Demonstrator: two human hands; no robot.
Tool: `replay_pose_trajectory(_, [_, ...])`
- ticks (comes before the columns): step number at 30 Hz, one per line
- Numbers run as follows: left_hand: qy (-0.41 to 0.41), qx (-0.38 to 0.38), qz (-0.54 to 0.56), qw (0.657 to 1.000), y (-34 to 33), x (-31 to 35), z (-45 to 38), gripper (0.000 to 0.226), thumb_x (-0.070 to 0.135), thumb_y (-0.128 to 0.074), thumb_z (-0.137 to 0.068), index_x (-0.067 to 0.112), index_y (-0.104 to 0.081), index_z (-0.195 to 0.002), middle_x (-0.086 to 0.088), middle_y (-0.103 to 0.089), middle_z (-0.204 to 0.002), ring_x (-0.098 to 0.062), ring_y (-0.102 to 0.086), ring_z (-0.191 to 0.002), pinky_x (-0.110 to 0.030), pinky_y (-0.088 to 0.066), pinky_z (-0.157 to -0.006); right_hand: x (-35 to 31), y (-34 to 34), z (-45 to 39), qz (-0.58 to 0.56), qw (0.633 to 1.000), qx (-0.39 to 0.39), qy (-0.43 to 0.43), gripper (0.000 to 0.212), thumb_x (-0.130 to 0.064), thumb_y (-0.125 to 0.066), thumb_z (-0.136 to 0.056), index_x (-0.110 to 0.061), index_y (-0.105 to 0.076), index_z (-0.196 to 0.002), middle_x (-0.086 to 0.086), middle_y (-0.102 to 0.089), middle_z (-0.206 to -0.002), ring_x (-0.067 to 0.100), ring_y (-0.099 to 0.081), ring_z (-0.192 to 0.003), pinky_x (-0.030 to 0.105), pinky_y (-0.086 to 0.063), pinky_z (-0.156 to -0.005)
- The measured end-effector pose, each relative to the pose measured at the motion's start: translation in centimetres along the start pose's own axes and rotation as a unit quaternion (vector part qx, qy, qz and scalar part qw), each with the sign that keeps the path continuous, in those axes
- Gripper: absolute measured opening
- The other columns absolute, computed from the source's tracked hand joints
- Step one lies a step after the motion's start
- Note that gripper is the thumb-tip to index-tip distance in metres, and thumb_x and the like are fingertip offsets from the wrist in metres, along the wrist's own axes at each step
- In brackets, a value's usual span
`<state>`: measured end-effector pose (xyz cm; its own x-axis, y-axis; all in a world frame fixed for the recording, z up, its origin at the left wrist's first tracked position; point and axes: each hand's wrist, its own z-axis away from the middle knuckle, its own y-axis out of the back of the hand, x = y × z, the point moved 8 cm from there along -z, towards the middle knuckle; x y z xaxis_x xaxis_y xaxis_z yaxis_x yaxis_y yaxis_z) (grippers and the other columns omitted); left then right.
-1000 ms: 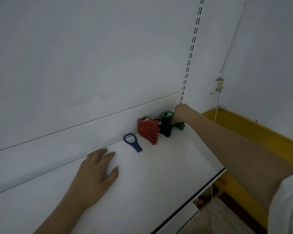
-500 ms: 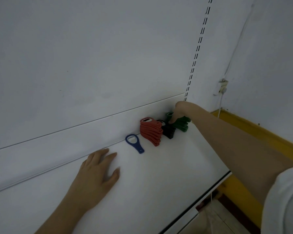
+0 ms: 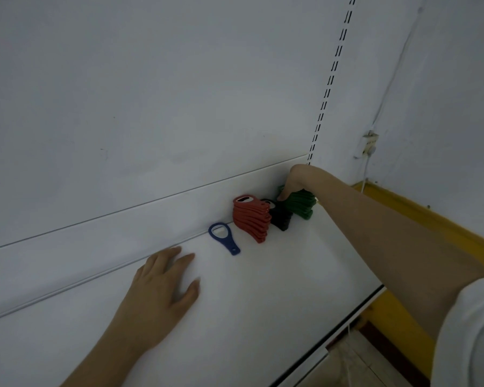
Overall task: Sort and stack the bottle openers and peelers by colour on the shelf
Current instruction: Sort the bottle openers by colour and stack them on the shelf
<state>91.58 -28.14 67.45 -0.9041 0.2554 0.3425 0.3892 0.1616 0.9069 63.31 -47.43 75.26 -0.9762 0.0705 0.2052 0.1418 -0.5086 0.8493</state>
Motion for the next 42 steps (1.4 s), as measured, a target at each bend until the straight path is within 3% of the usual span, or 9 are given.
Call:
replay_pose_trajectory(5, [-0.003,0.003,0.0,1.0,-0.1,-0.1,-0.1,0.068,0.067,-0.032,-0.088,0.029,-0.053,-0.14,0.006,-0.044,-0.146,-0.014,-0.038,-0.137,-0.035,-0.033,-0.112,-0.4,-0.5,0.0,0.036,0.999,-0.024,0.012,0.065,-0.049,-0.057,-0.094,0.002,-0.05,-0.135,0.017,-0.057,-0.118,0.029,-0.057,-0.11,0.04,-0.049,-0.099])
replay_pose_trajectory(10, [-0.005,0.001,-0.003,1.0,-0.1,0.0,0.0,0.069,0.067,-0.031,-0.088,0.029,-0.051,-0.142,0.006,-0.043,-0.147,-0.013,-0.036,-0.138,-0.031,-0.029,-0.112,0.3,-0.6,0.8,0.065,0.997,-0.035,-0.027,0.069,-0.037,-0.062,-0.095,0.003,-0.035,-0.145,0.02,-0.039,-0.148,0.031,-0.051,-0.129,0.037,-0.044,-0.103])
replay_pose_trajectory(18, [0.002,-0.002,0.001,1.0,0.1,0.0,0.0,0.07,0.068,-0.03,-0.087,0.029,-0.052,-0.141,0.007,-0.043,-0.147,-0.013,-0.036,-0.138,-0.03,-0.028,-0.112,0.5,-0.8,0.6,0.073,0.997,-0.015,-0.036,0.07,-0.034,-0.061,-0.096,0.002,-0.03,-0.147,0.016,-0.039,-0.15,0.022,-0.051,-0.11,0.032,-0.042,-0.101])
replay_pose_trajectory(23, [0.004,-0.008,0.003,1.0,0.1,0.0,0.1,0.072,0.069,-0.028,-0.087,0.03,-0.05,-0.143,0.007,-0.041,-0.148,-0.012,-0.035,-0.138,-0.03,-0.027,-0.113,0.4,-0.7,0.7,0.044,0.999,-0.003,-0.006,0.076,-0.041,-0.066,-0.09,0.002,-0.035,-0.145,0.016,-0.04,-0.149,0.03,-0.051,-0.127,0.035,-0.045,-0.101])
replay_pose_trajectory(30, [0.006,-0.009,0.004,1.0,0.1,0.2,0.0,0.07,0.068,-0.03,-0.087,0.03,-0.049,-0.143,0.007,-0.04,-0.149,-0.012,-0.033,-0.14,-0.03,-0.027,-0.114,3.3,4.2,4.5,-0.06,0.989,0.137,0.016,0.068,-0.041,-0.076,-0.082,0.004,-0.055,-0.128,0.013,-0.06,-0.104,0.027,-0.057,-0.104,0.034,-0.05,-0.086])
replay_pose_trajectory(32, [0.008,-0.009,0.005,1.0,0.2,0.3,0.0,0.07,0.067,-0.03,-0.088,0.029,-0.049,-0.143,0.006,-0.04,-0.149,-0.013,-0.034,-0.14,-0.031,-0.028,-0.114,3.9,7.0,7.5,-0.138,0.953,0.267,0.036,0.056,-0.042,-0.072,-0.085,0.001,-0.061,-0.12,0.013,-0.062,-0.105,0.028,-0.058,-0.101,0.033,-0.049,-0.083])
replay_pose_trajectory(35, [0.0,-0.008,0.019,1.0,0.4,0.6,0.0,0.066,0.063,-0.034,-0.09,0.027,-0.051,-0.141,0.001,-0.043,-0.148,-0.015,-0.038,-0.138,-0.034,-0.033,-0.114,0.5,9.6,14.4,-0.342,0.82,0.422,0.18,0.029,-0.039,-0.065,-0.089,-0.015,-0.069,-0.104,0.002,-0.069,-0.1,0.019,-0.064,-0.092,0.034,-0.052,-0.085])
replay_pose_trajectory(38, [-0.024,-0.041,0.012,0.999,1.5,0.1,0.9,0.057,0.057,-0.039,-0.095,0.027,-0.049,-0.142,0.0,-0.044,-0.149,-0.014,-0.039,-0.137,-0.03,-0.032,-0.115,-8.7,8.9,20.2,-0.444,0.707,0.392,0.388,0.014,-0.036,-0.065,-0.09,-0.023,-0.069,-0.092,-0.007,-0.073,-0.087,0.01,-0.068,-0.082,0.026,-0.053,-0.081])
replay_pose_trajectory(42, [0.047,0.016,0.012,0.999,8.0,-3.4,5.6,0.044,0.043,-0.049,-0.098,0.027,-0.053,-0.138,0.008,-0.053,-0.137,-0.009,-0.05,-0.122,-0.023,-0.039,-0.105,-22.0,5.5,25.7,-0.465,0.634,0.287,0.547,0.02,-0.038,-0.062,-0.092,-0.024,-0.067,-0.106,-0.017,-0.069,-0.097,-0.004,-0.063,-0.091,0.006,-0.046,-0.077])
